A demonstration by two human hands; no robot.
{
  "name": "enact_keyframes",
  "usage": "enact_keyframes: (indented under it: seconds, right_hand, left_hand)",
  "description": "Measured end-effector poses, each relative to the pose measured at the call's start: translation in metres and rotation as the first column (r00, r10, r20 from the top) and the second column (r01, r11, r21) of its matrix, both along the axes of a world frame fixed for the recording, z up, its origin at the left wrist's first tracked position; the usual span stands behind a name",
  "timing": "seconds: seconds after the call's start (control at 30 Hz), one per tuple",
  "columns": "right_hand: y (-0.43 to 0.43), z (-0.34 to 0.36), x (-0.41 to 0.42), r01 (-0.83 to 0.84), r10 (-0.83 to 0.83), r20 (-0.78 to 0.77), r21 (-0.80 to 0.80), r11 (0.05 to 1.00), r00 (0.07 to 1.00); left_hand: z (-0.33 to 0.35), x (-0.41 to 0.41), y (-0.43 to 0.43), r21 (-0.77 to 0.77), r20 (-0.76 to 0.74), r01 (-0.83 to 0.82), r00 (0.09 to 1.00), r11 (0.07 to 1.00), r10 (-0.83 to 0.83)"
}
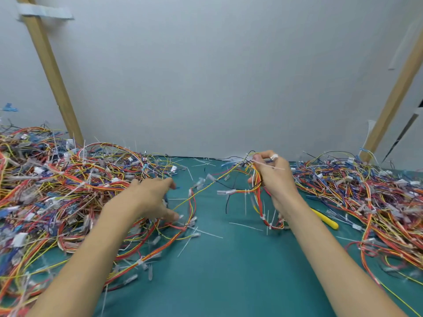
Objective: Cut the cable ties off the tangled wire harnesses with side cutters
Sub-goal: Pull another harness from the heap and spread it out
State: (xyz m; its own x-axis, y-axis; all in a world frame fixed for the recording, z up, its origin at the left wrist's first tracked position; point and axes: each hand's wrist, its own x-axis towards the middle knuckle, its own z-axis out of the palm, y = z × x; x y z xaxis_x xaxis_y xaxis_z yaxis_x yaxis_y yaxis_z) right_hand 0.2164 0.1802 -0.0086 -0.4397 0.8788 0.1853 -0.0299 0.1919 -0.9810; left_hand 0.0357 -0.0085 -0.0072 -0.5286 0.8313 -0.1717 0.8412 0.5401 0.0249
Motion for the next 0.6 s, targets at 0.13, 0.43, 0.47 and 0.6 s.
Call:
enact_keyframes:
  seconds: [0.13, 0.43, 0.47, 0.6]
  right_hand:
    - [-0.006, 0.006, -0.001, -0.015, 0.015, -0.061, 0.004, 1.000, 0.998]
    - [-0.012, 0.025, 0.003, 0.009, -0.006, -0.179, 0.015, 1.000, 0.984]
    - [-0.013, 0.026, 0.004, 0.007, -0.006, -0.196, 0.002, 1.000, 0.981]
    - [-0.018, 0.036, 0.007, 0.040, -0.035, -0.268, 0.013, 0.999, 0.963]
  left_hand:
    - [-0.005, 0.007, 0.005, 0.083, -0.022, 0.004, 1.000, 0.997, -0.003]
    - [0.016, 0.006, 0.005, 0.431, -0.104, 0.103, 0.992, 0.896, -0.064]
    - [0.018, 0.007, 0.005, 0.500, -0.153, 0.141, 0.985, 0.854, -0.073]
    - [0.041, 0.020, 0.005, 0.964, -0.152, 0.173, 0.982, 0.202, -0.115]
